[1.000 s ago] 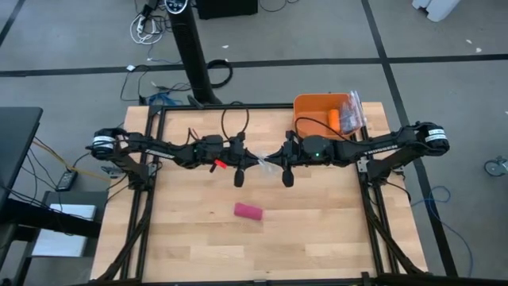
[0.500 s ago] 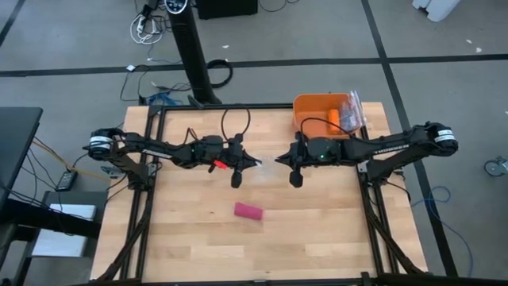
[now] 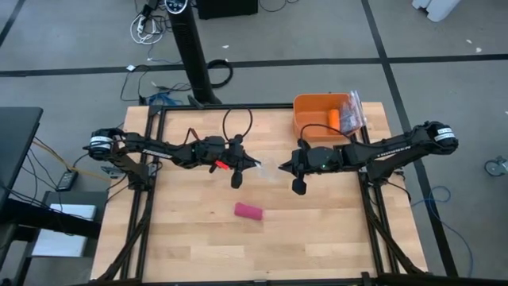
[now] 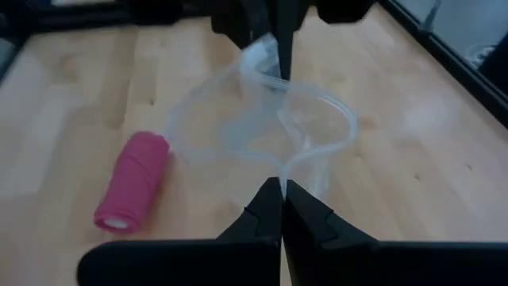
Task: Roll bandage
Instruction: Open the transparent zip bag
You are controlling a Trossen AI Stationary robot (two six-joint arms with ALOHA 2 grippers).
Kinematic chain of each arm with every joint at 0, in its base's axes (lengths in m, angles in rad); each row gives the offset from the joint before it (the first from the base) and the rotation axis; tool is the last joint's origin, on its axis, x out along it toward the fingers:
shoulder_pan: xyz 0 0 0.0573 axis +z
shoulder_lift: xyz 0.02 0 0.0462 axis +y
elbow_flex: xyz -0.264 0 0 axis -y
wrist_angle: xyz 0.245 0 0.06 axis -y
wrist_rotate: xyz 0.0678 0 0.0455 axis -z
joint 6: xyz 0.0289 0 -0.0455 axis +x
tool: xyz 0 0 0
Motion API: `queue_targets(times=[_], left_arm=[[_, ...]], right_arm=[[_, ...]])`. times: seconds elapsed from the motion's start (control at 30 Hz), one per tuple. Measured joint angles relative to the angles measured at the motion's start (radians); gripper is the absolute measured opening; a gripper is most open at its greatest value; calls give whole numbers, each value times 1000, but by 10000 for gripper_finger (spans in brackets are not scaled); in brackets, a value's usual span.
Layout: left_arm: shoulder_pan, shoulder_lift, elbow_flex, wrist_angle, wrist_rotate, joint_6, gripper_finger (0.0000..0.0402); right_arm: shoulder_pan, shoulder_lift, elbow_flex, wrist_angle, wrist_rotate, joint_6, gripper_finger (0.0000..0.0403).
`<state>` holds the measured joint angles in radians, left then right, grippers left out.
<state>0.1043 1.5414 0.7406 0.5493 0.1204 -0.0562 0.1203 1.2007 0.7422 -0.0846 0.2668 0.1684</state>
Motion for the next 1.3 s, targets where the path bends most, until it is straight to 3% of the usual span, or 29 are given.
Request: queue_targets(times=[0.27, 0.7, 0.9, 1.3], left_arm=[[0, 0, 0, 8, -32, 0, 0], [2, 3, 0, 23, -101, 2, 0], [21, 3, 0, 6, -105, 24, 0], [26, 3, -1, -11, -110, 41, 0]], right_arm=[[57, -5, 0, -22, 110, 23, 2], [43, 48, 0, 37, 78, 25, 12], [61, -2, 0, -18, 79, 98, 58], [142, -126, 0, -97, 150, 158, 196]])
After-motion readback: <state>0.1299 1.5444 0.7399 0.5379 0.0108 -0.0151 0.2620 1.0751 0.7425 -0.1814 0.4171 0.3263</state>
